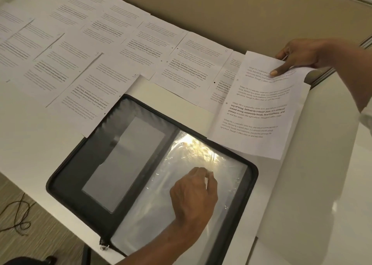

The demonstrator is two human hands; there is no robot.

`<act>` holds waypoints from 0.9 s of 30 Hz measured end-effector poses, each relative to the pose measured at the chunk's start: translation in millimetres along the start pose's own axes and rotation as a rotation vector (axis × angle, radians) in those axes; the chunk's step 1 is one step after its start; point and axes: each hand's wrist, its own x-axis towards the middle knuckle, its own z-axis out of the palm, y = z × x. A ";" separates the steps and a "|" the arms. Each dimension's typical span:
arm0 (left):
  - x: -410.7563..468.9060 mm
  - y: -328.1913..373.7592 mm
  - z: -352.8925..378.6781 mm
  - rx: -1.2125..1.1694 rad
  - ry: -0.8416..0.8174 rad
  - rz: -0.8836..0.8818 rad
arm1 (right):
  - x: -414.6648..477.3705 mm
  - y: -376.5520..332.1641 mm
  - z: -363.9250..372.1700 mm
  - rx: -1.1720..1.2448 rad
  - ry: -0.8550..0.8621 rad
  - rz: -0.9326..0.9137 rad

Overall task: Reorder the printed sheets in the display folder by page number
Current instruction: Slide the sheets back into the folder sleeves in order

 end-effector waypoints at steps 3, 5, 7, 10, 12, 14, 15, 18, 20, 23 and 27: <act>5.1 1.4 2.7 0.077 0.001 0.051 | 2.1 -4.4 -2.6 0.005 -0.014 0.000; 9.5 2.4 4.4 0.149 0.021 0.111 | 4.7 -6.7 -2.9 0.008 -0.011 -0.012; 11.7 2.1 7.4 0.201 0.033 0.163 | 8.5 -8.3 -2.6 0.013 -0.016 -0.009; 10.0 -1.4 13.5 0.229 0.021 0.230 | 13.6 -12.7 1.4 -0.009 -0.028 -0.016; 8.5 -2.3 14.5 0.236 0.018 0.270 | 18.7 -16.4 6.8 -0.032 -0.034 -0.017; 7.9 -2.2 14.8 0.251 0.035 0.304 | 23.2 -21.2 12.2 -0.041 -0.048 -0.025; 8.1 -1.3 14.3 0.256 0.047 0.318 | 26.5 -23.4 15.2 -0.048 -0.055 -0.030; 8.7 1.5 14.0 0.270 0.068 0.354 | 36.3 -31.1 24.7 -0.070 -0.030 -0.045; 8.5 3.0 14.5 0.280 0.068 0.381 | 42.8 -36.1 32.0 -0.070 -0.013 -0.071; 7.4 4.0 15.2 0.302 0.067 0.407 | 48.4 -43.4 40.9 -0.071 -0.001 -0.105; 2.7 5.1 19.3 0.344 0.060 0.452 | 52.1 -47.0 52.1 -0.032 0.000 -0.111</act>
